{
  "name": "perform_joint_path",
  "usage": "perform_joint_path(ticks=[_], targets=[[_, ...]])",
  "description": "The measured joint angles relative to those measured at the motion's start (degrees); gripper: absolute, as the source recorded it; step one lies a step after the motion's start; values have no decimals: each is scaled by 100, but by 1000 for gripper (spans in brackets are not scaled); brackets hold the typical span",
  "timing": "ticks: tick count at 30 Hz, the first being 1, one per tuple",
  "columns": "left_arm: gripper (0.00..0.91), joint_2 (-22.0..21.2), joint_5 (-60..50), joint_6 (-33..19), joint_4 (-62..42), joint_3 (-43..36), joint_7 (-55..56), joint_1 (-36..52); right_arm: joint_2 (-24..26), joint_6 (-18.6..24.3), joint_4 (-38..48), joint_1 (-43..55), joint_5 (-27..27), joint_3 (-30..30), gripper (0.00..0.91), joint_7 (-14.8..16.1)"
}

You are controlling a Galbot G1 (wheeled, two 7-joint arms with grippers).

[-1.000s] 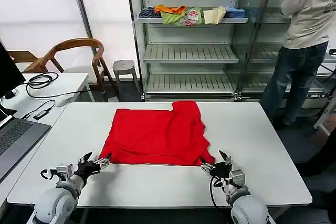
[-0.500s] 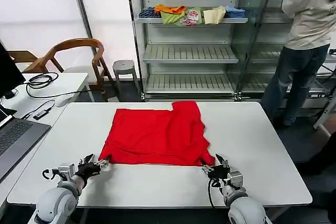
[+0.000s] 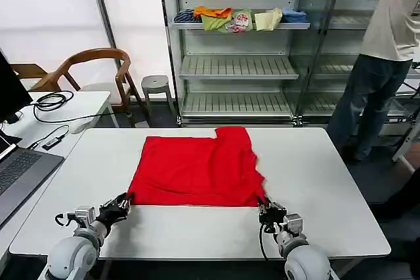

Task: Fold and organize the clothes.

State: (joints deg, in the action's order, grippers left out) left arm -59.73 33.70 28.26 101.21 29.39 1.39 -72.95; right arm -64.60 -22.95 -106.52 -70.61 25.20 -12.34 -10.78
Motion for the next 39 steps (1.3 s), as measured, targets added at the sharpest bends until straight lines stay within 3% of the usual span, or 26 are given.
perform_joint_path(ticks=[14,34,35,36,39], targets=[[20,53,-17,2,269,70,-51,-292,194,79,-555,-548,-197,-249,0,102],[20,-81,-179,-78,1405,608,-101,-1732,263,433,-1582,-2183,-752,-798,0,126],[252,-78,-196,-75,1443,624,-97,-1782,254,447,-1597,-2236,-775,-807,242,128],[907,-75,-208,-75,1476,633,-97,-1827,245,455,-1608,-2280,-795,-811,907,129],[907,-72,-229,-75,1579,650,-113,-1945,223,478,-1638,-2374,-858,-822,907,119]])
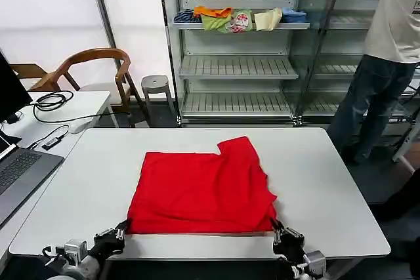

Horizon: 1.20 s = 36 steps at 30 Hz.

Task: Fold and organize the clothes.

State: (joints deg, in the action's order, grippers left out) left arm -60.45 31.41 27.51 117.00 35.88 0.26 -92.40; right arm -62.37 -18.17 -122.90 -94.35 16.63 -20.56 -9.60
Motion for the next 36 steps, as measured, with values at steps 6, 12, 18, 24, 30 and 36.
perform_joint_path(ticks=[6,12,18,24,30,36], targets=[[907,-11,-89,34,177,-3,-15,-107,-11,31,-135,-191,-53,-97,907,5],[907,41,-131,69,345,76,-4,-131,-21,108,-316,-316,-111,-275,907,48],[907,123,-107,88,512,188,-10,-98,30,102,-509,-291,-49,-520,907,68],[907,240,-36,49,587,228,-10,56,31,-105,-488,109,146,-584,907,-8],[907,338,-110,-114,445,46,-18,440,-58,-560,-91,991,225,-365,907,-55],[907,454,-130,-233,94,-304,-5,1062,-173,-863,498,1969,211,-45,907,-103]])
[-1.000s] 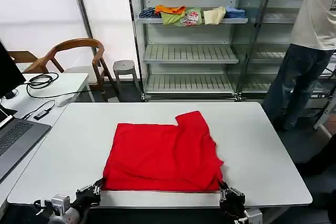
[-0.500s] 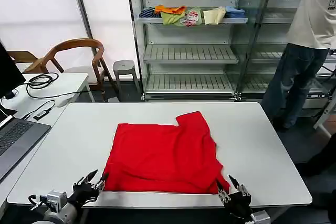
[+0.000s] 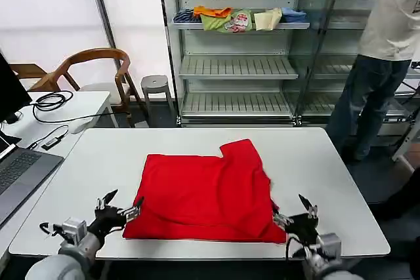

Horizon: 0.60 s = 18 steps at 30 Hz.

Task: Fold and organize the clothes.

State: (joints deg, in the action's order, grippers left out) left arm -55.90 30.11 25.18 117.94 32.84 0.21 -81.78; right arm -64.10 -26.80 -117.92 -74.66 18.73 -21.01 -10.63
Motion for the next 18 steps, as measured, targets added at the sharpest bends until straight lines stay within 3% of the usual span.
perform_joint_path(ticks=[18], targets=[[907,143,263,-141,-1806,-1140,-48,2206,-686,-211,2310,2750,-3,1050,907,66]])
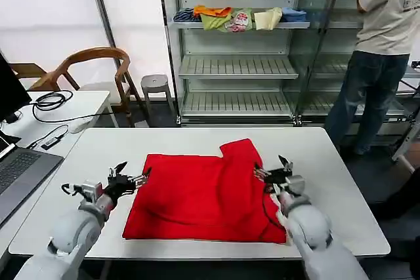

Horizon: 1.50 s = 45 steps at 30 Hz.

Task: Fold and organize the clothes.

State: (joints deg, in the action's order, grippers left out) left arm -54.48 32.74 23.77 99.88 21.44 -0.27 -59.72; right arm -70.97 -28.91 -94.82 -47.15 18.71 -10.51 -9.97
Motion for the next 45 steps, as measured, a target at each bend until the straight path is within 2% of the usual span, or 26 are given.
perform_joint_path(ticks=[12,23,35,45], targets=[[907,-198,53,-55,-1265,-689,-116,1180,-585,40,1726,1314,35,239,907,50],[907,-411,47,-98,-2165,-1037,-242,1851,-1108,207,3124,2055,21,228,907,-16],[907,-578,-53,-152,-2815,-1148,-351,2181,-1389,426,4023,2414,30,122,907,-58],[907,-651,-99,-153,-3109,-1207,-395,2309,-1478,459,4394,2521,67,52,907,-72]])
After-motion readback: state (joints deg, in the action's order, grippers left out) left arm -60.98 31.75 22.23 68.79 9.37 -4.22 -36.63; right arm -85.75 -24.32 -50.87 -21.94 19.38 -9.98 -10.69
